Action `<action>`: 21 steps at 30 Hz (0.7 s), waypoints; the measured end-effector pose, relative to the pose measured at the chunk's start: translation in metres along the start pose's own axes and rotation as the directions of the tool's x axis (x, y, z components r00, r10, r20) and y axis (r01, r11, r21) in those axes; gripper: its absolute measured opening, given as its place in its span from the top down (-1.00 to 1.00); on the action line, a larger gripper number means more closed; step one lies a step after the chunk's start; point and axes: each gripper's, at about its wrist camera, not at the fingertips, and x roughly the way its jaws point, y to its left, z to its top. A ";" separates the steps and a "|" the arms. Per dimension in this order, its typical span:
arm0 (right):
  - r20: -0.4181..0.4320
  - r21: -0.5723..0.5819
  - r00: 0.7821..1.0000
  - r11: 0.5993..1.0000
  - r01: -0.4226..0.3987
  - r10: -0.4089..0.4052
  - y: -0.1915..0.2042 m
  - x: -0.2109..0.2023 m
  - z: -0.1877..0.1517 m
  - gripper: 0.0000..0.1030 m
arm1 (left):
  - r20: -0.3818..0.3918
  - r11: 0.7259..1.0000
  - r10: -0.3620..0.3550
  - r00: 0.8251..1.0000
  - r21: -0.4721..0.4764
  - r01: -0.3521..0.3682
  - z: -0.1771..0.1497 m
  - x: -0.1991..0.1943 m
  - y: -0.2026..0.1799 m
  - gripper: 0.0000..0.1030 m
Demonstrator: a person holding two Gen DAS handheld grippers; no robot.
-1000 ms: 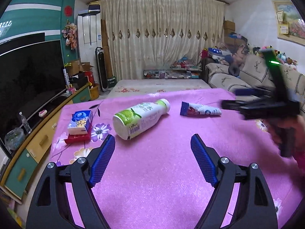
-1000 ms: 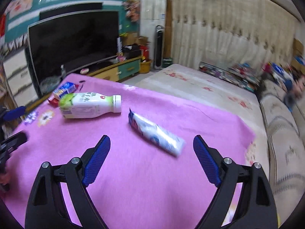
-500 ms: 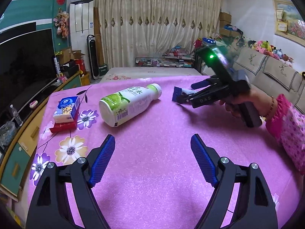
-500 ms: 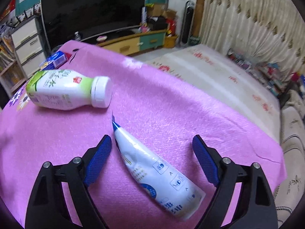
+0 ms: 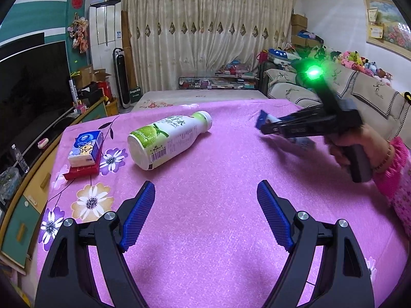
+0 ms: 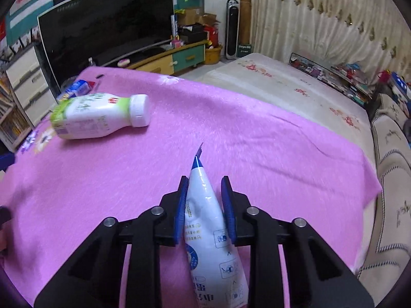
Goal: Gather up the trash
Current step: 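Carry the white tube over the bin and open the right gripper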
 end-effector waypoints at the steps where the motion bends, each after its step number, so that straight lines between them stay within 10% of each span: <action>1: 0.014 0.006 1.000 1.000 0.007 -0.007 0.000 -0.009 -0.004 0.51 | -0.002 1.000 -0.001 1.000 0.001 0.001 0.000 0.000 0.000 -0.57; 10: 0.107 0.212 0.984 0.970 0.117 -0.142 -0.043 -0.114 -0.085 0.51 | -0.016 1.000 -0.003 1.000 0.001 0.003 -0.003 0.004 -0.001 -0.57; 21: -0.030 0.466 0.921 0.810 0.357 -0.389 -0.130 -0.170 -0.222 0.47 | -0.013 1.000 0.005 1.000 -0.014 -0.006 -0.003 0.005 0.003 -0.57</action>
